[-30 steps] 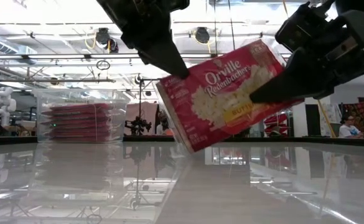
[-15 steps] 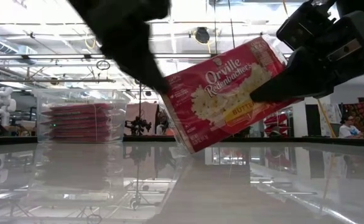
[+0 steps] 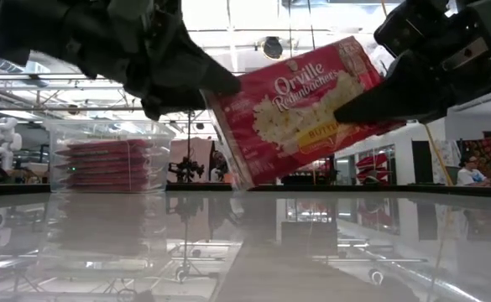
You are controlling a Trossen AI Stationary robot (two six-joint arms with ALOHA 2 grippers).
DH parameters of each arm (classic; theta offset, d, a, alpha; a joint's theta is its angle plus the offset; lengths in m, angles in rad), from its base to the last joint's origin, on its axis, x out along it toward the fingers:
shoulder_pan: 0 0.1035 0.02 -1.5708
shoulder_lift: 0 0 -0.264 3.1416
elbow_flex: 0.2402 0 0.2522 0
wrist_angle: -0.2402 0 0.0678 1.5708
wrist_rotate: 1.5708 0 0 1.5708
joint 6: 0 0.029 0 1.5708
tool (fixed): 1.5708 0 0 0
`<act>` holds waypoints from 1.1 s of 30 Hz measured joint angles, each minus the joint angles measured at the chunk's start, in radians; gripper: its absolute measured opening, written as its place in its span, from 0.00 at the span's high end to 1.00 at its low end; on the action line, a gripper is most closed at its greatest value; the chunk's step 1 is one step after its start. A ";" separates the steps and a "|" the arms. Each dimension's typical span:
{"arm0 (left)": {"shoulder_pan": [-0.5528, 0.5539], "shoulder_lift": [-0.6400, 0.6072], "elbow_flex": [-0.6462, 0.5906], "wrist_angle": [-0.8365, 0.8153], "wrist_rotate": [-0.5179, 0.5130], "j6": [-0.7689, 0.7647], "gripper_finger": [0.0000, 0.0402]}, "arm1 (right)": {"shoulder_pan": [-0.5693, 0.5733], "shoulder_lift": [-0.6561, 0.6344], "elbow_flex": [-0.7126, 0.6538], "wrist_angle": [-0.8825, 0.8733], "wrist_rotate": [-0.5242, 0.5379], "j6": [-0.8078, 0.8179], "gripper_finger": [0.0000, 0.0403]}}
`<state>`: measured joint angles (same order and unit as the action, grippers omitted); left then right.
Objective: Sort popcorn bags into baskets
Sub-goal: Put the red popcorn bag into the transparent container
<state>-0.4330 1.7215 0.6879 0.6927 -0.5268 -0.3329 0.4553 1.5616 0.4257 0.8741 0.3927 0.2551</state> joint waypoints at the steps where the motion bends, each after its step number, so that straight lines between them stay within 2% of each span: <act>1: 0.001 0.008 -0.019 0.051 0.001 0.006 0.54 | 0.000 0.000 -0.001 0.008 0.001 -0.006 0.97; 4: 0.001 0.032 -0.047 0.153 0.013 0.036 0.54 | 0.000 0.000 0.000 0.021 0.001 -0.010 0.97; 8: 0.006 0.054 -0.041 0.155 0.078 0.071 0.54 | 0.000 0.000 0.000 0.038 0.002 -0.017 0.97; 16: 0.015 0.127 -0.039 0.358 0.088 0.153 0.55 | 0.000 0.000 0.000 0.042 0.006 -0.016 0.97; 20: 0.028 0.127 -0.039 0.357 0.088 0.155 0.65 | 0.000 0.000 0.000 0.042 0.006 -0.015 0.97; 27: 0.038 0.127 -0.039 0.352 0.089 0.199 0.94 | 0.000 0.000 0.000 0.033 0.031 -0.014 0.97; 31: 0.043 0.104 -0.039 0.337 0.093 0.250 0.94 | 0.000 0.000 0.000 0.033 0.037 -0.017 0.95; 33: 0.053 0.063 -0.040 0.316 0.106 0.253 0.91 | 0.000 -0.001 0.001 0.050 0.089 -0.022 0.92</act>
<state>-0.3805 1.7841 0.6483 1.0089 -0.4210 -0.0803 0.4553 1.5609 0.4270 0.9240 0.4815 0.2335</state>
